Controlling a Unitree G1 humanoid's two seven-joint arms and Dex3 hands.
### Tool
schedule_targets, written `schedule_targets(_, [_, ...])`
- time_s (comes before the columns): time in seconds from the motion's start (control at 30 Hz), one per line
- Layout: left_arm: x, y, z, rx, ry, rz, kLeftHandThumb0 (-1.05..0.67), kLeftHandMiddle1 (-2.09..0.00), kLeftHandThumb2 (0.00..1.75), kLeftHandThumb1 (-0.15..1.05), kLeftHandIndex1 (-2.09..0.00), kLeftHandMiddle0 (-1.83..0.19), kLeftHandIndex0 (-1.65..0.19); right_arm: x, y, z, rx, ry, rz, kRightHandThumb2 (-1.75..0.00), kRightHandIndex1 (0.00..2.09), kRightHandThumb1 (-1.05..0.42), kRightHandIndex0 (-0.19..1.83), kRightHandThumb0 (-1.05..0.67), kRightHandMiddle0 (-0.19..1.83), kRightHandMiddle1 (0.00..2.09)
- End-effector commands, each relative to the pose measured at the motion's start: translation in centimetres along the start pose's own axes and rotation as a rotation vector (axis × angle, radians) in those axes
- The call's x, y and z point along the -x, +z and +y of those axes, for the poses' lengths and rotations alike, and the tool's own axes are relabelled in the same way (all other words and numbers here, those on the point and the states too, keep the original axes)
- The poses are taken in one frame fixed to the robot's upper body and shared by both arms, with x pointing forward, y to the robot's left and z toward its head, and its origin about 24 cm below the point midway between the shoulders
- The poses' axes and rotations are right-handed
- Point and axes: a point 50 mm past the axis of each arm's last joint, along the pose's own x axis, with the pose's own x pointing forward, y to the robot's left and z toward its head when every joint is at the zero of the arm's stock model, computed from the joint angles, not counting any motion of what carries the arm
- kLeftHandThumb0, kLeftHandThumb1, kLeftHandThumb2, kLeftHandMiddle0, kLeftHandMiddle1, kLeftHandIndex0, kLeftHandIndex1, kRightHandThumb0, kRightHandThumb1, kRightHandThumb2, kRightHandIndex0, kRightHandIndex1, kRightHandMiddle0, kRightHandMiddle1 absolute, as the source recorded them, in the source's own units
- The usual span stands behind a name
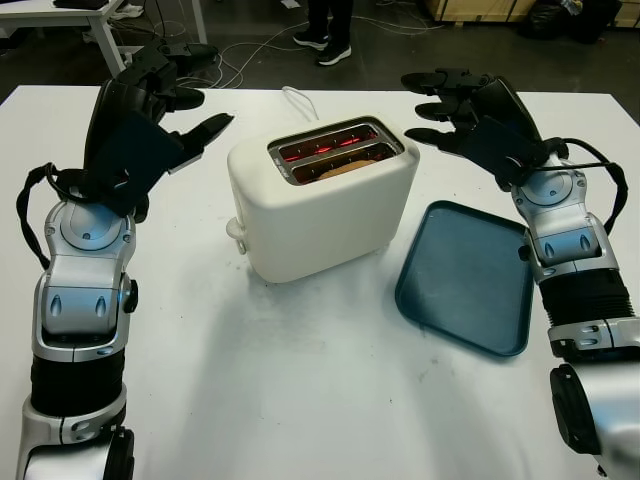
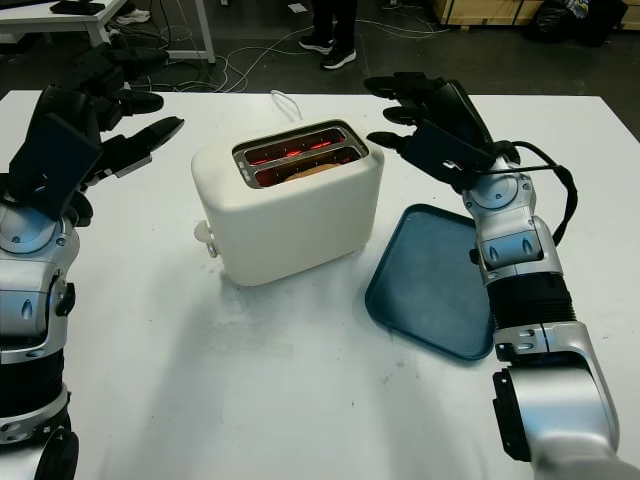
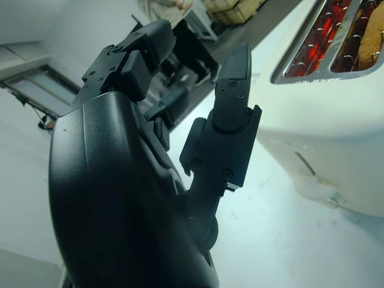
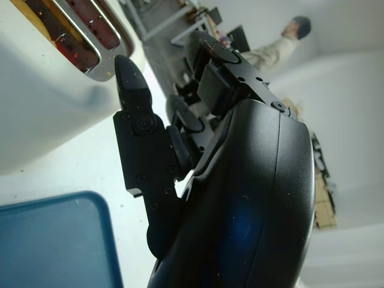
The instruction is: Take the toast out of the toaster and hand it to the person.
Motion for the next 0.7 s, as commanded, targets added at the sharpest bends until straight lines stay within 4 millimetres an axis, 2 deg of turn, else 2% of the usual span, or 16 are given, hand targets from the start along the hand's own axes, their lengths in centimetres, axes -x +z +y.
schedule_targets(0.0, [-0.13, 0.43, 0.11, -0.007, 0.001, -0.018, -0.32, -1.05, 0.28, 0.80, -0.63, -0.13, -0.29, 0.08, 0.07, -0.23, 0.005, -0.003, -0.012, -0.01, 0.01, -0.92, 0.74, -0.34, 0.67, 0.00])
schedule_targets(0.67, [-0.22, 0.52, 0.16, -0.007, 0.000, -0.023, -0.31, -1.08, 0.35, 0.77, -0.68, -0.13, -0.27, -0.02, 0.11, -0.16, 0.019, 0.002, -0.014, -0.02, 0.00, -0.92, 0.73, -0.35, 0.67, 0.00])
